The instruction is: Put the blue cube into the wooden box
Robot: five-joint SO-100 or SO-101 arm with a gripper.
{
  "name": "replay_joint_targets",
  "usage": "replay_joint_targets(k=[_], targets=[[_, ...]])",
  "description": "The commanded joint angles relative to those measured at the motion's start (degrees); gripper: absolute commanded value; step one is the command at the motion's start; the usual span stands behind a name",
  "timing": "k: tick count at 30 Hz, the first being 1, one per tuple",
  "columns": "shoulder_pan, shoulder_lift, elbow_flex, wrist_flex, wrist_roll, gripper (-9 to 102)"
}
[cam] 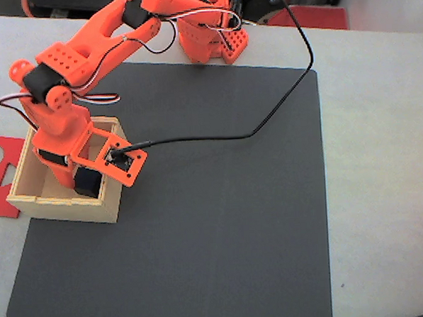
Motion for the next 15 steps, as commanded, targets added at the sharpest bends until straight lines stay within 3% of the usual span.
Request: replay_joint_targets(k=[1, 5, 15], targets=[[-0.44, 5.89, -2.64, 0.53, -0.26, 8], [-0.44, 8.00, -2.72, 0.70, 0.09, 0], [-0.53, 19.16, -2.81, 2.55, 0.88, 0]])
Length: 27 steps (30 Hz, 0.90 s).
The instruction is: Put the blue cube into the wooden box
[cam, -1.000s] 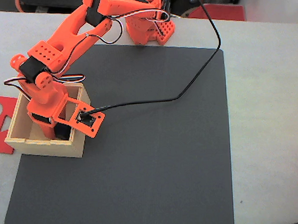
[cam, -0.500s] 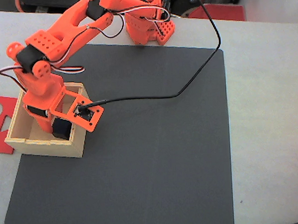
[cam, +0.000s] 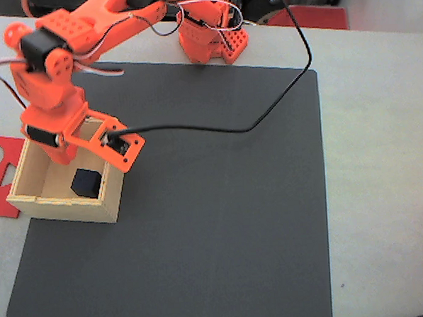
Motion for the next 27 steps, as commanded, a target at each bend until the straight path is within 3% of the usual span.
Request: replay_joint_targets(k=[1, 10, 17, 27], targets=[[-0.09, 10.63, -2.64, 0.97, 0.88, 0], [-4.13, 42.98, -2.37, 3.16, 4.39, 0], [-23.91, 67.24, -0.97, 10.28, 4.57, 0], [-37.18, 96.68, 23.82, 7.21, 1.58, 0]])
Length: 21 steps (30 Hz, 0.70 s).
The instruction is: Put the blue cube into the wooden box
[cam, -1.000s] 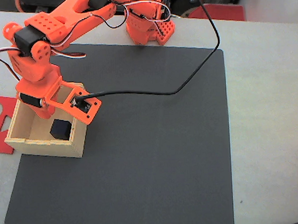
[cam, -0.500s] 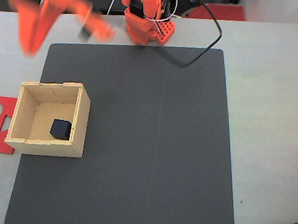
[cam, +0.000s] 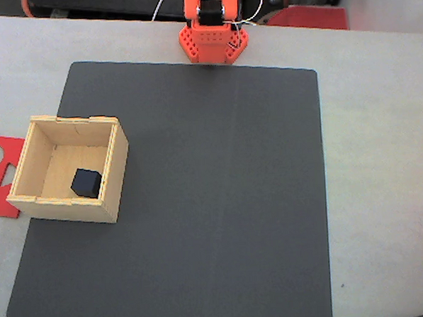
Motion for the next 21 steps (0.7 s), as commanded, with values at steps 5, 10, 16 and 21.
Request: replay_joint_targets(k=[5, 10, 16, 21], targets=[[-1.58, 19.86, 15.29, -0.97, -5.62, 0], [0.88, 31.90, 34.45, -4.66, -6.94, 0], [2.11, 41.75, 59.85, -10.90, -7.12, 0], [4.13, 42.71, 80.86, -17.31, -2.99, 0]])
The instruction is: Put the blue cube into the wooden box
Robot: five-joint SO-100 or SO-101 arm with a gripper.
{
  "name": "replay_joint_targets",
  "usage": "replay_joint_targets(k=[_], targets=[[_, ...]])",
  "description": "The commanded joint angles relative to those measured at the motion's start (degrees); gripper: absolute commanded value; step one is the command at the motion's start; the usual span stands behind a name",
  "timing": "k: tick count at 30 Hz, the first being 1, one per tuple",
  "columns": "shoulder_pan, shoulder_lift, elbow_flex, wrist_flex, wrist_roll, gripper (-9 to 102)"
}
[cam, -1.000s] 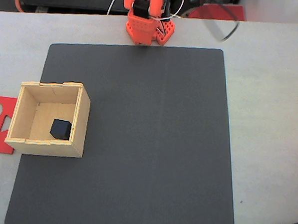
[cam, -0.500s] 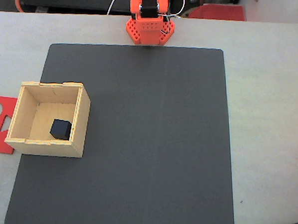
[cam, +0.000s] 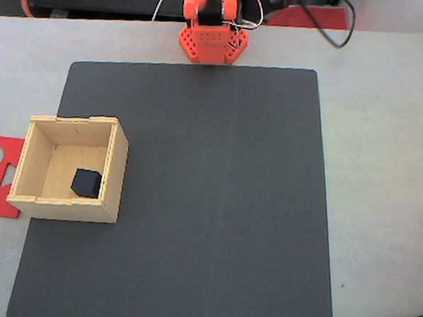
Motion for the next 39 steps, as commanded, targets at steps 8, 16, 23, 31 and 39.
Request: replay_joint_targets(k=[8, 16, 23, 31, 39], targets=[[1.49, 0.88, 27.25, -5.98, 5.19, 0], [5.54, 0.88, 36.04, -9.76, 6.33, 0], [8.61, 0.79, 44.38, -13.36, 7.47, 0], [8.17, 0.79, 44.38, -13.27, 7.21, 0], [8.09, 0.79, 44.38, -13.27, 7.12, 0]])
